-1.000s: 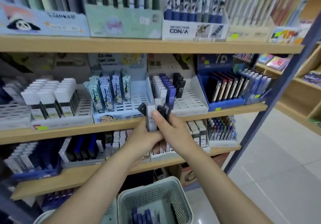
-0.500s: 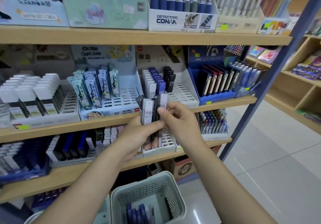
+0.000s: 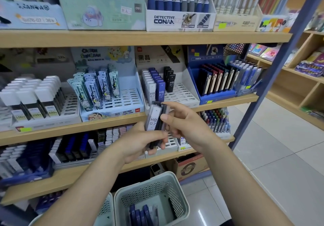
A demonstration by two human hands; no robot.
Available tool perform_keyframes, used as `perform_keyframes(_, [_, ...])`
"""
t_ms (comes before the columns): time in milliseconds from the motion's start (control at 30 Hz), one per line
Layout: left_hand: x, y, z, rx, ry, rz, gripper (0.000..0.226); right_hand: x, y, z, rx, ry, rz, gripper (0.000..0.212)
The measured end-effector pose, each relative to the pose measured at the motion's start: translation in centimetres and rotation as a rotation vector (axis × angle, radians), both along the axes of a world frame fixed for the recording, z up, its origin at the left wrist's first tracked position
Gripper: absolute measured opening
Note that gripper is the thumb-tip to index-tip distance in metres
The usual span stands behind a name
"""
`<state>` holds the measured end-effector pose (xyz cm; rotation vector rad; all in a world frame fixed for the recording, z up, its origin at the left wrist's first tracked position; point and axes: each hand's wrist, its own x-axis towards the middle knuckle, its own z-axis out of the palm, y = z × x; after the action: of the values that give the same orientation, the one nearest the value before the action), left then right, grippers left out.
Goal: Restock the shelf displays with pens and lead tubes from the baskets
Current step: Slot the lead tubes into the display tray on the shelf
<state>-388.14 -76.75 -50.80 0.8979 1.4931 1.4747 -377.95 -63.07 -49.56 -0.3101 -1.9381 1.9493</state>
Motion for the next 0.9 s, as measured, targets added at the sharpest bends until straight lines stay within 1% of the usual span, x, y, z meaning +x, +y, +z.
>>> perform_keyframes(100, [-0.2,-0.1,0.1,-0.039,-0.018,0.0,0.01,0.0,0.3,0.0,0.016,0.019,0.028,0.025])
perform_keyframes(200, [-0.4,-0.2,0.0,-0.056,-0.024,-0.008,0.011,0.0,0.4,-0.3,0.031,0.013,0.022,0.011])
perform_keyframes(367, [-0.9,-0.6,-0.3,-0.088,-0.042,-0.042,0.01,-0.1,0.1,0.1,-0.022,0.049,-0.009,0.007])
perform_keyframes(500, [-1.1,-0.8,-0.8,-0.123,-0.046,-0.006,0.019,0.1,0.3,0.9,-0.114,0.095,-0.084,0.04])
perform_keyframes(567, [-1.2,-0.8,-1.0,-0.119,-0.066,0.023,0.02,0.1,0.4,1.1,-0.174,0.115,-0.116,0.046])
perform_keyframes(600, [-1.1,-0.8,-1.0,-0.112,-0.073,0.03,0.019,0.1,0.4,1.1,-0.196,0.125,-0.13,0.045])
perform_keyframes(700, [-0.9,-0.7,-1.0,-0.09,-0.07,0.044,0.019,0.1,0.4,1.1,-0.247,0.148,-0.151,0.033])
perform_keyframes(767, [-0.7,-0.5,-1.1,-0.074,-0.059,0.06,0.018,0.1,0.6,1.1,-0.256,0.162,-0.155,0.029])
perform_keyframes(833, [-0.4,-0.2,-1.2,-0.071,-0.027,0.082,0.015,0.2,0.8,1.0,-0.235,0.157,-0.168,0.025])
perform_keyframes(900, [-0.2,0.0,-1.3,-0.073,0.01,0.101,0.012,0.3,0.9,0.9,-0.202,0.143,-0.173,0.017])
